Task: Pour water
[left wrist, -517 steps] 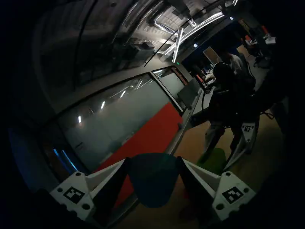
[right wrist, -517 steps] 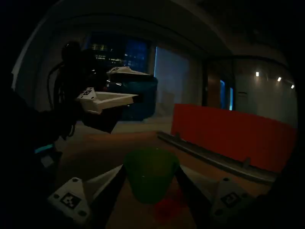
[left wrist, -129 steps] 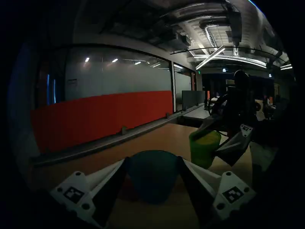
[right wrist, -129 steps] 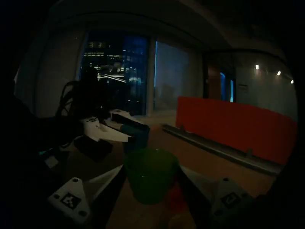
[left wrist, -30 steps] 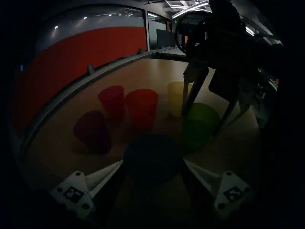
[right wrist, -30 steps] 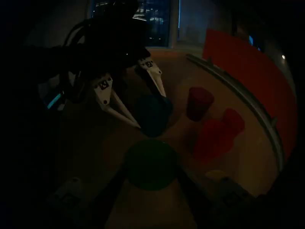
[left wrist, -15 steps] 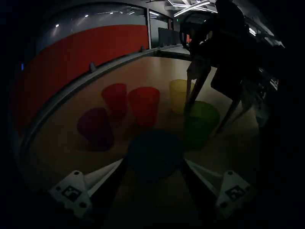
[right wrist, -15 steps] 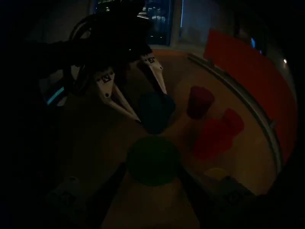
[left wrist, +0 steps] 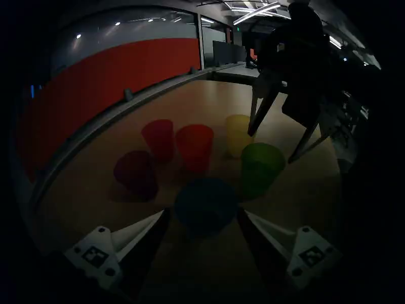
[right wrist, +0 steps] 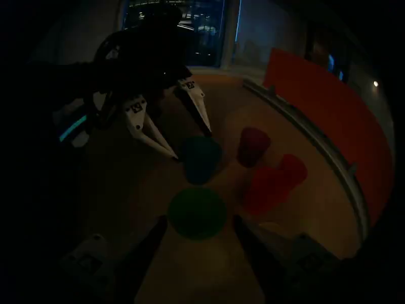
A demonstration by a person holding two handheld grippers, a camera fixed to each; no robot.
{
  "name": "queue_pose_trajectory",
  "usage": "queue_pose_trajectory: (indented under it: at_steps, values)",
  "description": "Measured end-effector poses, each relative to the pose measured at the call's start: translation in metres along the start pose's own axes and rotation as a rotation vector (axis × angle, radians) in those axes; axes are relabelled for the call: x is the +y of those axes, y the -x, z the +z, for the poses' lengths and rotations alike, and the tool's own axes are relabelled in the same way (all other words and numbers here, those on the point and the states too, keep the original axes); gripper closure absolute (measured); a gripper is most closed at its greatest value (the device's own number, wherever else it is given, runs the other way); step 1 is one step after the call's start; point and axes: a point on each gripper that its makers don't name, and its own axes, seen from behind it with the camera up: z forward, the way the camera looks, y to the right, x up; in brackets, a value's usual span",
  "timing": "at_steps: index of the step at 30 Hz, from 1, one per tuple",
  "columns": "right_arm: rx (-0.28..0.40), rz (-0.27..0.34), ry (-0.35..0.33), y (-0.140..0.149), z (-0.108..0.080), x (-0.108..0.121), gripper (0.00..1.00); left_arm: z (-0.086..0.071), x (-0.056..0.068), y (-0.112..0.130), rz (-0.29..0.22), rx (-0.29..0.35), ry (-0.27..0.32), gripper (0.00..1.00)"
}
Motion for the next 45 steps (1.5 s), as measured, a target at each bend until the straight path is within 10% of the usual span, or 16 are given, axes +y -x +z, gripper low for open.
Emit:
queue_pose_trajectory:
  at_steps: [29, 45]
  values:
    - [0.140, 0.143, 0.141, -0.009, -0.057, 0.019, 0.00, -0.060, 0.000, -0.008, -0.107, 0.059, -0.105, 0.03]
    - [0.199, 0.340, 0.377, 0.023, -0.098, 0.067, 0.00, -0.079, -0.034, -0.005, -0.252, 0.173, -0.324, 0.03]
